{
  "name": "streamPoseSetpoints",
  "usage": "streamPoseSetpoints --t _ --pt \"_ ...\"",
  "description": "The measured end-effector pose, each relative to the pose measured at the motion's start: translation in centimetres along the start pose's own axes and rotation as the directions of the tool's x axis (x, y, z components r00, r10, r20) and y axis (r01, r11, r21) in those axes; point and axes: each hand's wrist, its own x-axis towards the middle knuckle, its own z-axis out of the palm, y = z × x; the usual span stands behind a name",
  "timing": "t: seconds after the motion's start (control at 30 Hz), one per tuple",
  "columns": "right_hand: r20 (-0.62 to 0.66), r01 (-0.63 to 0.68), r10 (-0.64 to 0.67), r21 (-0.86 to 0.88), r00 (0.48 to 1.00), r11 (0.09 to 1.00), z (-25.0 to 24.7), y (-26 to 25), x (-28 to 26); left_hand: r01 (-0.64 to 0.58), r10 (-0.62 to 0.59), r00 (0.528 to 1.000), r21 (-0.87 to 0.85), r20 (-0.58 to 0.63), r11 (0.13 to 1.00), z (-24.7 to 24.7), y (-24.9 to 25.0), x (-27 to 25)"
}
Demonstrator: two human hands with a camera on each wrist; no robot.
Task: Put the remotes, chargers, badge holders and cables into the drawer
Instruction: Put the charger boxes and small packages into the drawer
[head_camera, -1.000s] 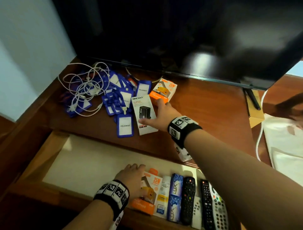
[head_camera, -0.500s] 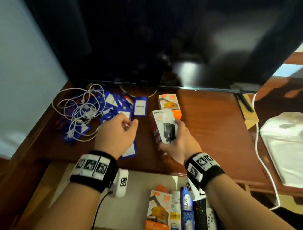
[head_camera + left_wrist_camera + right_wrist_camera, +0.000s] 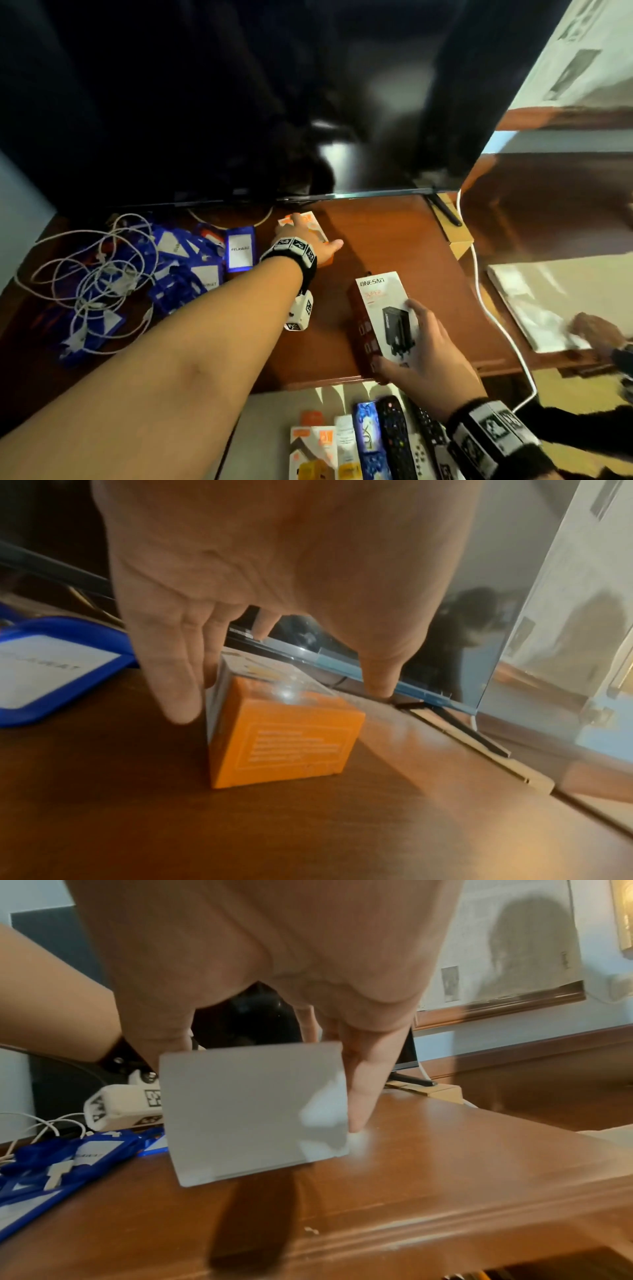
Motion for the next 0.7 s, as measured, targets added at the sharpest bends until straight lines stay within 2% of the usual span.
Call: streamPoseSetpoints --t 0.17,0.3,0.4,0.5,0.6,0.7 --pt "0.003 0.002 -0.002 -0.029 1.0 1.0 -0.4 1.0 -0.8 0.035 -0.036 0.999 0.037 0.026 0.999 0.9 0.6 0.2" --pt "0.024 0.015 -0.014 -0.048 1.0 0.999 -0.4 1.4 -0.6 -0.003 0.002 1.0 0.024 0.01 1.0 0.2 -0.8 -2.9" --pt "0.035 0.032 -0.03 -0.037 0.999 0.999 -0.3 1.3 -0.5 -0.071 0.066 0.992 -0.052 -0.103 0.996 -1.4 -2.9 -8.2" --pt "0.05 0.051 -0.05 -0.019 0.998 0.999 -0.1 1.4 -0.3 -0.18 0.145 0.966 -0.15 -0.215 0.972 -2.4 -7.0 -15.3" --pt "0.074 0.101 -0.102 0.004 0.992 0.995 0.3 1.5 -0.3 -0.271 0.234 0.957 -0.241 -0.17 0.932 -2.2 -12.3 -23.4" --pt "0.119 0.16 -0.162 0.027 0.98 0.987 0.8 1.2 -0.5 -0.312 0.302 0.95 -0.153 -0.082 0.938 -0.2 -17.2 -29.7"
